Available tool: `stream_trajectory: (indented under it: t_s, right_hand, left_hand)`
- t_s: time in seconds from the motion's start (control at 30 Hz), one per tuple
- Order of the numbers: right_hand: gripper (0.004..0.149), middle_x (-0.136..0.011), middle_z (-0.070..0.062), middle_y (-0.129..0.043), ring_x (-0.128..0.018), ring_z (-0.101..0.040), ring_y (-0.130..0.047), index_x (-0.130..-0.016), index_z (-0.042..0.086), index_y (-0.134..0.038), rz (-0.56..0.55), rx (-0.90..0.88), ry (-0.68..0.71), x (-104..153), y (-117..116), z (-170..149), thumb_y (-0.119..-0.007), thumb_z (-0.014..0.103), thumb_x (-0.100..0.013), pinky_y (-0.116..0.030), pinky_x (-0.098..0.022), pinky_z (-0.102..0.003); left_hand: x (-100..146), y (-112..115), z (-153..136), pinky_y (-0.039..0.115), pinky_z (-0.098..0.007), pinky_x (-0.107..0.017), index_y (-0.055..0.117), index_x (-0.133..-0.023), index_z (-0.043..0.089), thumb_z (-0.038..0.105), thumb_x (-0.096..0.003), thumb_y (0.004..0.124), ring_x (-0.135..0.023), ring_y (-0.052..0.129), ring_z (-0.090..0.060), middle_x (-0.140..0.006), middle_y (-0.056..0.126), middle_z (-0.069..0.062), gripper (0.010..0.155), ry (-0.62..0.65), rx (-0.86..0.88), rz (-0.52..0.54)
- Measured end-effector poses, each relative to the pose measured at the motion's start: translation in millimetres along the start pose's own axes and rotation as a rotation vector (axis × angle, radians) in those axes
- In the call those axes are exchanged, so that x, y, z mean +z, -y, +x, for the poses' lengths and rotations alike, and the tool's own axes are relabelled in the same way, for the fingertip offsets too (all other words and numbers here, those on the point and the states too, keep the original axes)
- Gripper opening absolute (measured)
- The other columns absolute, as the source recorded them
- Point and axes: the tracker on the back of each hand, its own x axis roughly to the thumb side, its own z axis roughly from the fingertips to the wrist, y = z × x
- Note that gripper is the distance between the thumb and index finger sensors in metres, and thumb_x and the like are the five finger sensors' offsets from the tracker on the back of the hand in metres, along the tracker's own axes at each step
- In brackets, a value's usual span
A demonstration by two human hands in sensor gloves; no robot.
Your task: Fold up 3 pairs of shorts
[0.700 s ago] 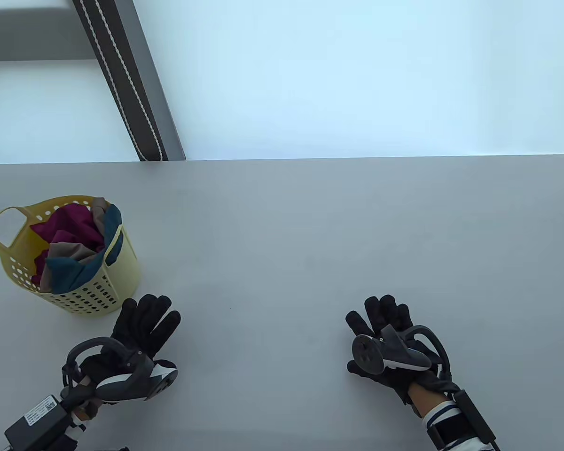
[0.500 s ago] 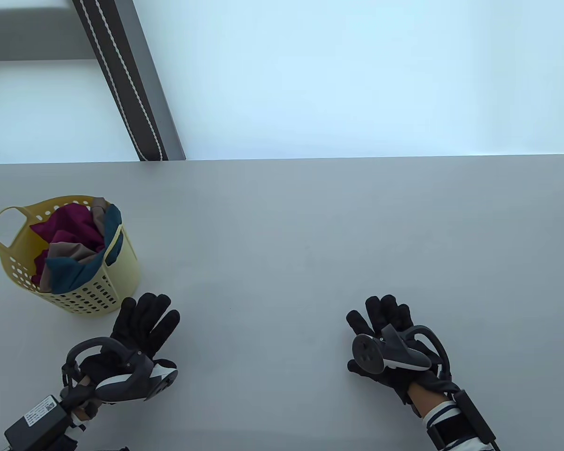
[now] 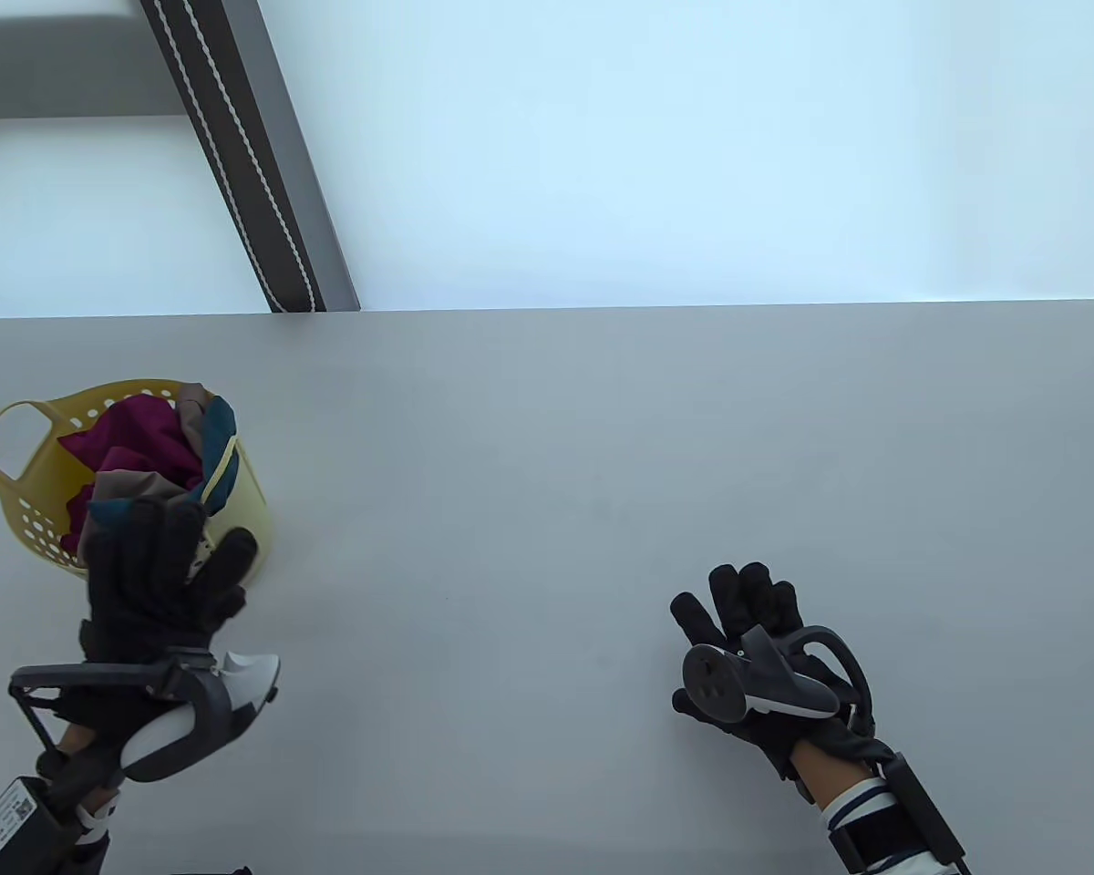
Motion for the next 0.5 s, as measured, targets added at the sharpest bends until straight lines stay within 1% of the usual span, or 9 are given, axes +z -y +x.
stream_trajectory:
  t_s: [0.03, 0.07, 0.1, 0.13, 0.17, 0.2, 0.3, 0.43, 0.5]
  right_hand:
    - [0.091, -0.097, -0.034, 0.013, -0.084, -0.061, 0.006, -0.1, 0.016, 0.01, -0.006, 0.001, -0.002, 1, 1, 0, -0.047, 0.063, -0.046, -0.009, -0.058, -0.069]
    - [0.091, -0.097, -0.034, 0.012, -0.084, -0.061, 0.006, -0.1, 0.016, 0.009, -0.011, 0.001, -0.002, 1, 2, 0, -0.047, 0.063, -0.046, -0.01, -0.058, -0.069]
    - [0.091, -0.097, -0.034, 0.012, -0.084, -0.061, 0.006, -0.101, 0.016, 0.009, -0.016, 0.002, -0.002, 1, 4, 0, -0.047, 0.063, -0.047, -0.01, -0.058, -0.069]
    - [0.091, -0.097, -0.034, 0.012, -0.084, -0.061, 0.006, -0.101, 0.016, 0.009, -0.019, 0.002, -0.001, 2, 4, 0, -0.048, 0.063, -0.047, -0.01, -0.058, -0.069]
    - [0.091, -0.097, -0.034, 0.012, -0.084, -0.061, 0.006, -0.101, 0.016, 0.009, -0.022, 0.004, 0.0, 2, 5, 0, -0.048, 0.063, -0.047, -0.01, -0.058, -0.069]
    - [0.091, -0.097, -0.035, 0.012, -0.084, -0.061, 0.006, -0.101, 0.016, 0.008, -0.025, 0.005, 0.0, 2, 6, 0, -0.048, 0.063, -0.047, -0.01, -0.058, -0.069]
    - [0.091, -0.097, -0.035, 0.011, -0.084, -0.061, 0.005, -0.101, 0.016, 0.008, -0.029, 0.009, 0.0, 2, 7, 0, -0.048, 0.062, -0.047, -0.01, -0.058, -0.069]
    - [0.091, -0.097, -0.035, 0.011, -0.084, -0.062, 0.005, -0.101, 0.015, 0.007, -0.036, 0.008, -0.006, 3, 8, -1, -0.048, 0.062, -0.047, -0.01, -0.058, -0.069]
    - [0.091, -0.097, -0.035, 0.011, -0.084, -0.062, 0.005, -0.101, 0.015, 0.007, -0.039, 0.008, -0.008, 3, 8, -1, -0.048, 0.062, -0.047, -0.011, -0.058, -0.069]
  left_hand:
    - [-5, 5, -11, 0.046, -0.074, -0.073, 0.038, -0.109, 0.028, 0.063, -0.0384, 0.059, -0.106, 0.052, -0.057, -0.119, 0.042, -0.021, 0.081, -0.007, 0.049, -0.045]
    - [-10, 9, -19, 0.048, -0.073, -0.073, 0.052, -0.103, 0.033, 0.063, -0.0378, 0.061, -0.106, 0.057, -0.054, -0.118, 0.052, -0.015, 0.072, 0.028, 0.073, -0.105]
    - [-15, 13, -22, 0.05, -0.072, -0.073, 0.062, -0.095, 0.038, 0.061, -0.0384, 0.064, -0.106, 0.06, -0.051, -0.116, 0.058, -0.009, 0.061, 0.038, 0.091, -0.151]
    - [-19, 17, -23, 0.051, -0.07, -0.074, 0.071, -0.085, 0.041, 0.057, -0.0391, 0.067, -0.106, 0.064, -0.046, -0.112, 0.065, -0.002, 0.049, 0.045, 0.096, -0.167]
    - [-24, 19, -23, 0.055, -0.066, -0.075, 0.074, -0.08, 0.043, 0.055, -0.04, 0.067, -0.105, 0.071, -0.039, -0.108, 0.07, 0.004, 0.042, 0.061, 0.065, -0.176]
    - [-29, 21, -24, 0.057, -0.065, -0.076, 0.075, -0.079, 0.043, 0.053, -0.0403, 0.067, -0.104, 0.074, -0.037, -0.105, 0.073, 0.007, 0.041, 0.064, 0.032, -0.175]
    - [-50, 21, -32, 0.062, -0.062, -0.076, 0.075, -0.081, 0.039, 0.051, -0.0431, 0.064, -0.101, 0.084, -0.031, -0.1, 0.081, 0.011, 0.041, 0.059, 0.023, -0.199]
    - [-85, 10, -68, 0.067, -0.058, -0.076, 0.07, -0.084, 0.033, 0.045, -0.0471, 0.059, -0.096, 0.091, -0.024, -0.094, 0.086, 0.011, 0.04, -0.091, 0.078, -0.166]
    - [-105, -4, -93, 0.071, -0.055, -0.075, 0.068, -0.084, 0.028, 0.041, -0.0476, 0.058, -0.091, 0.094, -0.019, -0.088, 0.088, 0.011, 0.04, -0.2, 0.109, -0.113]
